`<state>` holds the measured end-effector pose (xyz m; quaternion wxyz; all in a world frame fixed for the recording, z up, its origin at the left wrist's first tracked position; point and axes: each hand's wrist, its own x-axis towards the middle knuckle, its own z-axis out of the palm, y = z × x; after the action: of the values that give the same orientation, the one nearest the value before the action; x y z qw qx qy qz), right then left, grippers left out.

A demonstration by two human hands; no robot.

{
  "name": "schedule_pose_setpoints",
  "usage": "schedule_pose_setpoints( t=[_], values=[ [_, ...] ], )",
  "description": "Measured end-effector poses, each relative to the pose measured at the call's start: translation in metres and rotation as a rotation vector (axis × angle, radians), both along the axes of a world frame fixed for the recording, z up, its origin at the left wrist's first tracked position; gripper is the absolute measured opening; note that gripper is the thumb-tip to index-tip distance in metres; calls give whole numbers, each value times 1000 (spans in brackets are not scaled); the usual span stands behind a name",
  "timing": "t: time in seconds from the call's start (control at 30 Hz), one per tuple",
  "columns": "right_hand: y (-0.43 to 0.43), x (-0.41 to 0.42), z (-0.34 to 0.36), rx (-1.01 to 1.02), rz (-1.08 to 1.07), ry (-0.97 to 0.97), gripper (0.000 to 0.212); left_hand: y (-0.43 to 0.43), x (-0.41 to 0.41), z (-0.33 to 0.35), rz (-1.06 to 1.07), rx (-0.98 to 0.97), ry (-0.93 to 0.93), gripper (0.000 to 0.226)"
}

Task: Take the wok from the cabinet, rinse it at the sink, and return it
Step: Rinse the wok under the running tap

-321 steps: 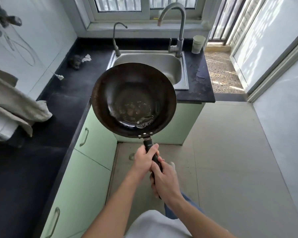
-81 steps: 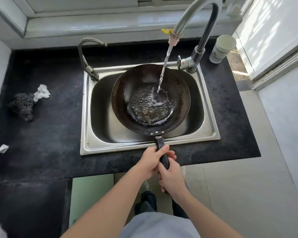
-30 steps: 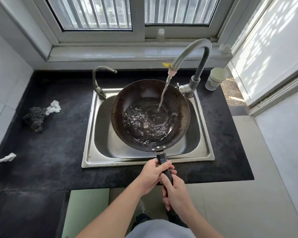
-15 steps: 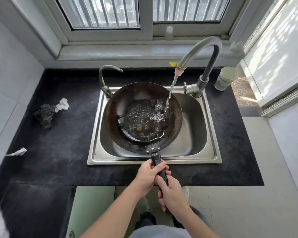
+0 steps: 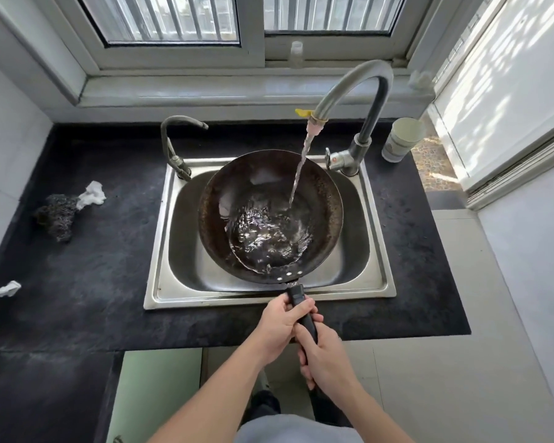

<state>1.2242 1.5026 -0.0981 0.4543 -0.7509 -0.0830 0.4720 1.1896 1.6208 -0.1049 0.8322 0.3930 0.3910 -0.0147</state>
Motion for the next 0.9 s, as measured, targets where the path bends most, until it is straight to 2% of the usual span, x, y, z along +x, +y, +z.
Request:
schedule_pose_setpoints(
  t=[0.5,0.9],
  values=[
    [16,-24,3,15,51,-28,31,13,-30,1,72,17,-3,17],
    [-2,-12,2,-15,29,-75,28,0,-12,-3,10,-26,-18,8]
  ],
)
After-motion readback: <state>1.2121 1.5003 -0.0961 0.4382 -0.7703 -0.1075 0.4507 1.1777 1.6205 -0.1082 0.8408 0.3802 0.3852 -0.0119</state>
